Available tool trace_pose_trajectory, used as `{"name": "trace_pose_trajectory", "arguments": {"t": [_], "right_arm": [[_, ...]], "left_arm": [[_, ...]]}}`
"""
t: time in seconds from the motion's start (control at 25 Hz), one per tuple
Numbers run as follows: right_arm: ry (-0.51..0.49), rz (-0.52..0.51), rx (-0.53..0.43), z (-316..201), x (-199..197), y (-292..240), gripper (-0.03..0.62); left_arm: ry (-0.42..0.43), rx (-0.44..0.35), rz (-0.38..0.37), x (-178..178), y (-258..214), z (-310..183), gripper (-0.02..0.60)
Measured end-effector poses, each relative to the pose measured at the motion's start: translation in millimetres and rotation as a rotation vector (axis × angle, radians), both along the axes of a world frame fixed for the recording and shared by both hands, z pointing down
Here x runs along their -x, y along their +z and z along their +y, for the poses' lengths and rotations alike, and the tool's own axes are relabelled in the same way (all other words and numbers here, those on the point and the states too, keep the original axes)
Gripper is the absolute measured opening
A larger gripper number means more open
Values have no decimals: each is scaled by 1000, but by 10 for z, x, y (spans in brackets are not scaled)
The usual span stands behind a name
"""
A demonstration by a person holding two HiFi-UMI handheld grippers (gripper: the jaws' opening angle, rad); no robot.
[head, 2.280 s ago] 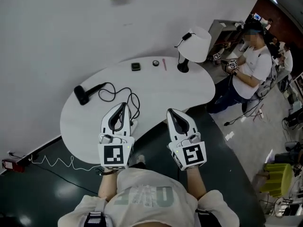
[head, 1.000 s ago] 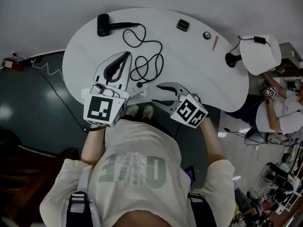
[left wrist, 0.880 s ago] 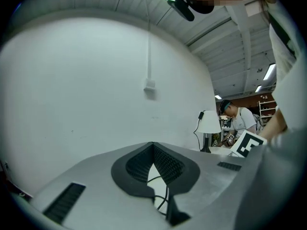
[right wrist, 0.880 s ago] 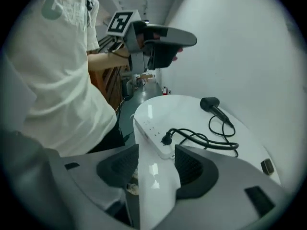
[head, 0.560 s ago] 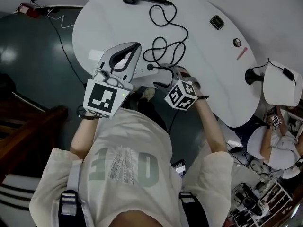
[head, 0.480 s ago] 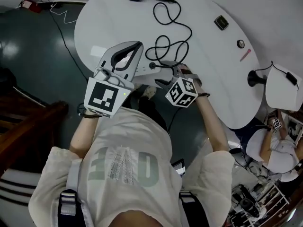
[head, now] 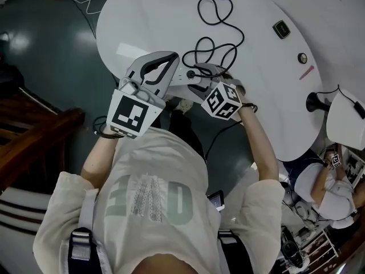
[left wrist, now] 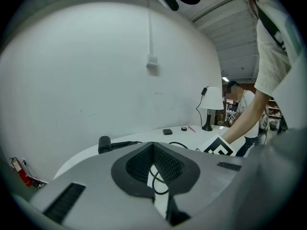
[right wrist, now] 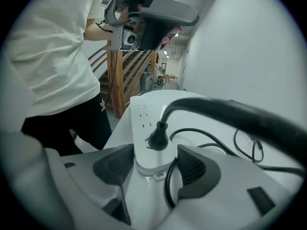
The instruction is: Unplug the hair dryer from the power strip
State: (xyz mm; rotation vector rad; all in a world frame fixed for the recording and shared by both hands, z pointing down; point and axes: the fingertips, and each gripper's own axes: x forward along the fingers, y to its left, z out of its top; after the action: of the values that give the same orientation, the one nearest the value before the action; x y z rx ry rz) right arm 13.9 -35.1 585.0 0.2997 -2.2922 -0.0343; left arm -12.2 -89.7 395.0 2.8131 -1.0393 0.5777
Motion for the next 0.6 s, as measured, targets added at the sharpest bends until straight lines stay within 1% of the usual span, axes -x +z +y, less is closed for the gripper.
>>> {"name": "trace_pose_trajectory", "arguments": {"t": [0.12,0.32,0.4,0.52,0.6], "right_arm": [[-11,4,-5,8,25,-1,278],[-36,36,10,24,82,-24,273],[-34,14,13,25,117,-16,267],[-9,-22,9,17,131,-18,264],[6,-27,8,24,121,-17,264]], "left_arm": [[13,29,-5,0,107,37,3],[26,51,-37,4,251,61,3],[27,63,-36,7,298,52,3],[26,78,-14,0,361,49,3],[54,97,-3,-37,428,84,3]]}}
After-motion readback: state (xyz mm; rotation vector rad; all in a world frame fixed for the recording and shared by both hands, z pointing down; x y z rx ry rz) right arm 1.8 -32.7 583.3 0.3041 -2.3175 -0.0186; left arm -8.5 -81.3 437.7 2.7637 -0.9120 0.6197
